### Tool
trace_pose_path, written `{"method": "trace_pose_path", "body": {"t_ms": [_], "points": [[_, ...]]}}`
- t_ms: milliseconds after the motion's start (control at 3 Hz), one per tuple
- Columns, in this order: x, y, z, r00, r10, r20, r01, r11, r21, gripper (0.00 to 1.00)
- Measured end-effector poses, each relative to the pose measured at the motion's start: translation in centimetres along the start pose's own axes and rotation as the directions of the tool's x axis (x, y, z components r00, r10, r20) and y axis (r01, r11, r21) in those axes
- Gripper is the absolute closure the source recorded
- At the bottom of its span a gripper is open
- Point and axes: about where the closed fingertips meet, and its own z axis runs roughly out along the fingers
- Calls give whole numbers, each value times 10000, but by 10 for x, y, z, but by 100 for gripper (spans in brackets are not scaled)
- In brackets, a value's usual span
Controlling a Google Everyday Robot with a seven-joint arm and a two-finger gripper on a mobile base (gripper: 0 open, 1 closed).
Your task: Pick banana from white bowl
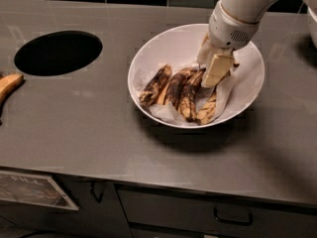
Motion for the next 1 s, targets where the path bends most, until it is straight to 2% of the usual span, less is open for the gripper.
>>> {"method": "trace_pose_path", "body": {"t_ms": [1000], "points": [[3,-4,13,10000,40,5,-40,9998,-203,41]]}}
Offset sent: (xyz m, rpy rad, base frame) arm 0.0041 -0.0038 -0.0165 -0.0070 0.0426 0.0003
